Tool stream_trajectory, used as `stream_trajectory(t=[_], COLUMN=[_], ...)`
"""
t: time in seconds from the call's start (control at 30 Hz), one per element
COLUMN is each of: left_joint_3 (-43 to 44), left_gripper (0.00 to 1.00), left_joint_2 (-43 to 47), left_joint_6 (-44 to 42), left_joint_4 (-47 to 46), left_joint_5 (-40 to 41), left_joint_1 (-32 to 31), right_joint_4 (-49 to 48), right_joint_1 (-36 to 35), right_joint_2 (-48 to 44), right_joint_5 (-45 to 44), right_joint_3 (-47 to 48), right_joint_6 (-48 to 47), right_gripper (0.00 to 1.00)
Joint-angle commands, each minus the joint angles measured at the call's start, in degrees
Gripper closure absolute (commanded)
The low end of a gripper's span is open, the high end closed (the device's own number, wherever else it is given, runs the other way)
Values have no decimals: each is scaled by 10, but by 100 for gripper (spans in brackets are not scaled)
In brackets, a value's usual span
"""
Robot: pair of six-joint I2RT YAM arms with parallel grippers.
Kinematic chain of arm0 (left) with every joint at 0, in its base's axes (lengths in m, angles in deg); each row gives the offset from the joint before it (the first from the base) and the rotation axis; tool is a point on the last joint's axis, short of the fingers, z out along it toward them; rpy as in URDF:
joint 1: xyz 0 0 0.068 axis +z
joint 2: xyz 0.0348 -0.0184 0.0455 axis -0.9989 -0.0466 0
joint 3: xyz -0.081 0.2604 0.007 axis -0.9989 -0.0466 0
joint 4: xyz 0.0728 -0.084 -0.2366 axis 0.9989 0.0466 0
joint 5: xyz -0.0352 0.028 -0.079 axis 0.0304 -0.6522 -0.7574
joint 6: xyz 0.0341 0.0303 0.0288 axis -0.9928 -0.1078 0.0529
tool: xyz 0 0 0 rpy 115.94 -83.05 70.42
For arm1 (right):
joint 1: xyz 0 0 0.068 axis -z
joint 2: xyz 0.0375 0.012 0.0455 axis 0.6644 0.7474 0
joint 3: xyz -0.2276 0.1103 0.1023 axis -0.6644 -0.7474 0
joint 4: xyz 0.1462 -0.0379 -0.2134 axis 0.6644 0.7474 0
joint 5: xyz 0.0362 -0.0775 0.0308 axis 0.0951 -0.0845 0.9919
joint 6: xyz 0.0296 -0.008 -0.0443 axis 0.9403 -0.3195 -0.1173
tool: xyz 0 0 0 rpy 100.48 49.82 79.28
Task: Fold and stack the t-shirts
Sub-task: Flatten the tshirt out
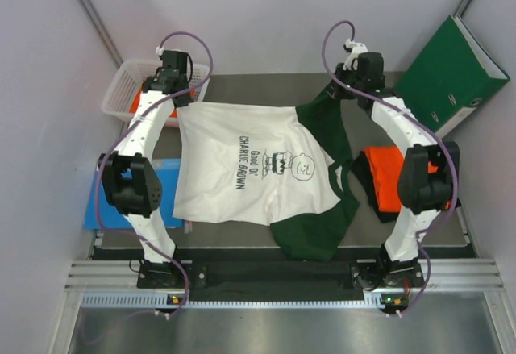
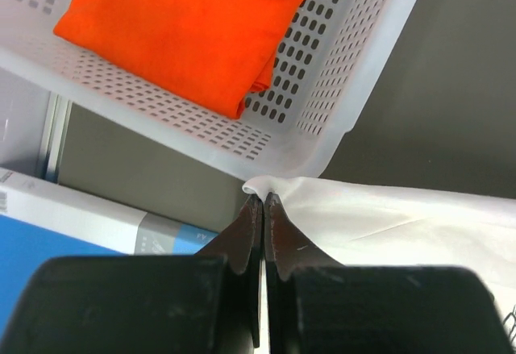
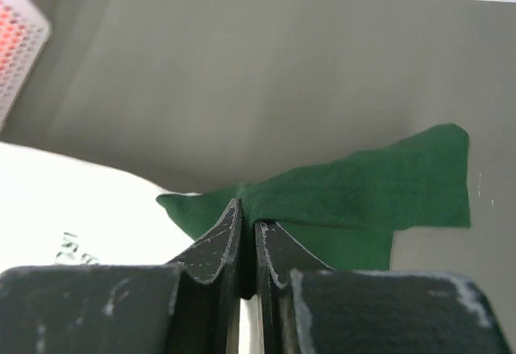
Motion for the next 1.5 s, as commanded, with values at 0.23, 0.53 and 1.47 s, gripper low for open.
stream_trajectory(t=[0.23, 0.53, 1.47], left_joint_3=[-47, -78, -83], left_gripper=[100, 100, 85], left_joint_2=[45, 42, -36], left_joint_6=[12, 2, 31], left_joint_4=[92, 132, 182], left_joint_5=[-36, -31, 34], left_joint_1=[5, 5, 4], right_joint_4=[64, 136, 378], right_joint_1=[-27, -37, -131], right_joint_2=[-167, -222, -393], right_joint_5=[-13, 0, 34], right_joint_3=[-85, -170, -301], right_joint_6=[5, 26, 70], right_gripper=[100, 100, 100])
